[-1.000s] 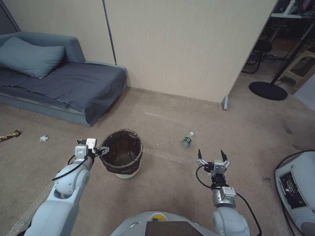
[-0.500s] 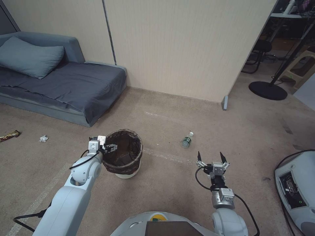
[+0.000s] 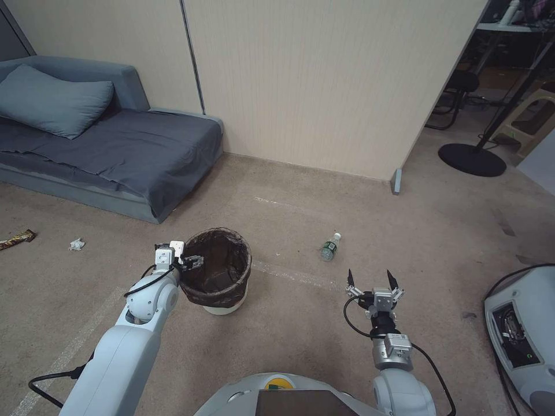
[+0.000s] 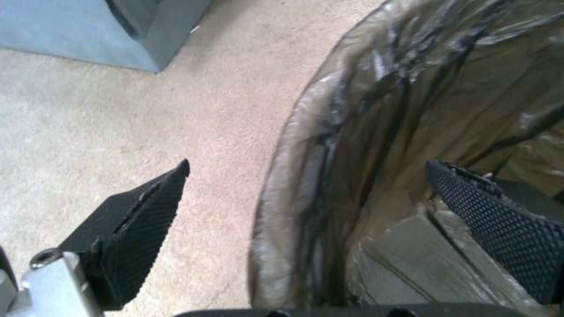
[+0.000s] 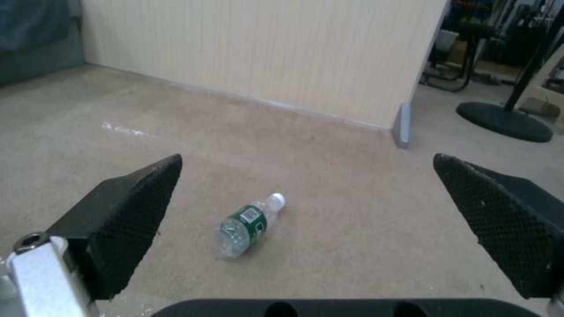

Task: Pick up the trash bin, then pick up the garbage from the floor and place it into the trash bin.

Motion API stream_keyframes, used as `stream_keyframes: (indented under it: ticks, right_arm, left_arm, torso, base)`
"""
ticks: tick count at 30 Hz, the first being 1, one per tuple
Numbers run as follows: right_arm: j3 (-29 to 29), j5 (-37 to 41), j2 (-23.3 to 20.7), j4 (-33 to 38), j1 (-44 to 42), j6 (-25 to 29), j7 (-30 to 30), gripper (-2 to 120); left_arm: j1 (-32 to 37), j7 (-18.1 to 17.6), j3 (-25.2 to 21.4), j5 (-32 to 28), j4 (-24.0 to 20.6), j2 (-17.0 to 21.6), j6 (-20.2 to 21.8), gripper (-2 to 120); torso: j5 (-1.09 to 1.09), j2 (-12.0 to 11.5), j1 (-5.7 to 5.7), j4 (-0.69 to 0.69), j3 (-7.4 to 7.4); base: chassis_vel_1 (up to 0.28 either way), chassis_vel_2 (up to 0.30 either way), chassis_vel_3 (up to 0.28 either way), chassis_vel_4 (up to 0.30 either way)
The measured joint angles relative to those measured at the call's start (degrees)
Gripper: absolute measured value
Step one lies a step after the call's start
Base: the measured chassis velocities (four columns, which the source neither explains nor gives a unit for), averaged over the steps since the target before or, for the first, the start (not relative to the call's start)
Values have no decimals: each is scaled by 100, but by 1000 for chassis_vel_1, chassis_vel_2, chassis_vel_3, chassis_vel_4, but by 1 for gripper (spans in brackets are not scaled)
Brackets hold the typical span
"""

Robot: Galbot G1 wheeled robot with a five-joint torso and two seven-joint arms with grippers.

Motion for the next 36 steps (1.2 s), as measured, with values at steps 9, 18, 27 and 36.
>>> stream_keyframes:
  ticks: [9,18,27,36]
  right_arm:
    - [6,-7,0,-46,5,35,1,100]
    - [3,7,0,-70,11,82,4,100]
    - [-11,17,0,-82,17,90,5,100]
    - [-34,3,0,-105,47,89,5,100]
  left_arm:
    - [-41,24,1,16,192,4,-4,100]
    - [-40,-4,71,202,346,-111,-13,93]
    - [4,-27,88,282,303,-108,-18,61]
    - [32,-92,79,256,246,-71,-17,33]
  torso:
    - [0,0,0,-1,0]
    - [1,0,0,0,0]
    - [1,0,0,0,0]
    - [0,0,0,-1,0]
  base:
    - [0,0,0,0]
    - [0,0,0,0]
    - [0,0,0,0]
    - [0,0,0,0]
